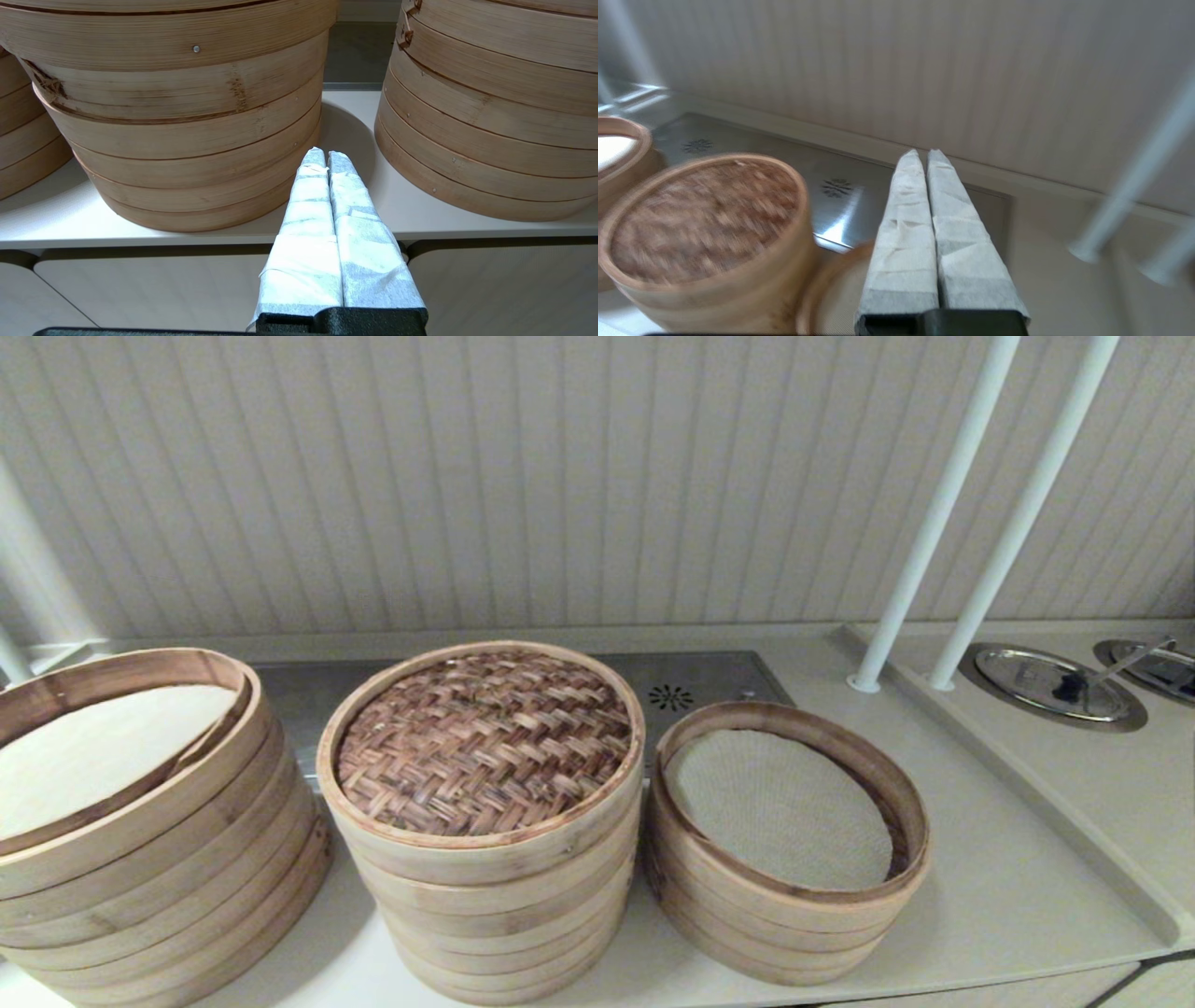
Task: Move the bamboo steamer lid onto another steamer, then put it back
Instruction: Pick up the steamer
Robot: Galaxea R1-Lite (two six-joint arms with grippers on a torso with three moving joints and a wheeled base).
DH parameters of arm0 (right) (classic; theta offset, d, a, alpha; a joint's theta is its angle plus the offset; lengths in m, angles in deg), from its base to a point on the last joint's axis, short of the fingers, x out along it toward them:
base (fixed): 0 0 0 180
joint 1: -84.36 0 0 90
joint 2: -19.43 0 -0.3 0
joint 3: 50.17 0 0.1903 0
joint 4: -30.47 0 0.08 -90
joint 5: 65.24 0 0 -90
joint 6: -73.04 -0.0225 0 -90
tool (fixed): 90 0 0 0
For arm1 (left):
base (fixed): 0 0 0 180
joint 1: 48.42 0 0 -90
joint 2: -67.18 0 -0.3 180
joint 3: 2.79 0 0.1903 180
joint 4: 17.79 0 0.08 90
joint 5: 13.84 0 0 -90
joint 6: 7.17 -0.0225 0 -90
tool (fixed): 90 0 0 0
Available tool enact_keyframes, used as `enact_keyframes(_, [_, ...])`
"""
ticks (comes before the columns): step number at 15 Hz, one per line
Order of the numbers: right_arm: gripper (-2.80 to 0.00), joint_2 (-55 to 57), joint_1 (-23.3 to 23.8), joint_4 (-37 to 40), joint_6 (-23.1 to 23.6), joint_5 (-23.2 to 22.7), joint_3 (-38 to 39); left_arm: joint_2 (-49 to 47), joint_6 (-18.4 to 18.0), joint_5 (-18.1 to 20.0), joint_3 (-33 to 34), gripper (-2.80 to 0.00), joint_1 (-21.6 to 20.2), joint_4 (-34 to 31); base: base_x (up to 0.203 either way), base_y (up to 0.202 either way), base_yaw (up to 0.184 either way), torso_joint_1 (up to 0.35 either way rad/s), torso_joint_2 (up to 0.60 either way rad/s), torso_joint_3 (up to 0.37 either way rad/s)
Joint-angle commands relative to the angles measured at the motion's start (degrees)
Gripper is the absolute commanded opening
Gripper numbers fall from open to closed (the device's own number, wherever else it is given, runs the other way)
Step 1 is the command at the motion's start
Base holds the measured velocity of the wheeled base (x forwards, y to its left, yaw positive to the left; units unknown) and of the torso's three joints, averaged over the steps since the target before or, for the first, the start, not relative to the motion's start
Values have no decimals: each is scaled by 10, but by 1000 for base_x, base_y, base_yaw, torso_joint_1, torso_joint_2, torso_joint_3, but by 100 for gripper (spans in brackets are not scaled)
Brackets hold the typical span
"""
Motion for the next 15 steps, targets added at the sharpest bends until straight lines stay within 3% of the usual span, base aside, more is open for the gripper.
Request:
enact_keyframes(1, [-280, 94, -36, 11, -2, 11, -64, -1, 0, 0, 0, -280, 0, 0, 0, 0, 0, 0, 0, 0])
enact_keyframes(8, [-280, 235, -246, 19, 0, 116, -163, -1, -2, 0, -1, -280, 0, -3, 0, 0, 0, 0, 0, 0])
enact_keyframes(15, [-280, 344, -336, 14, 16, 129, -172, -1, -2, 0, -1, -280, 0, -3, 0, 0, 0, 0, 0, 0])
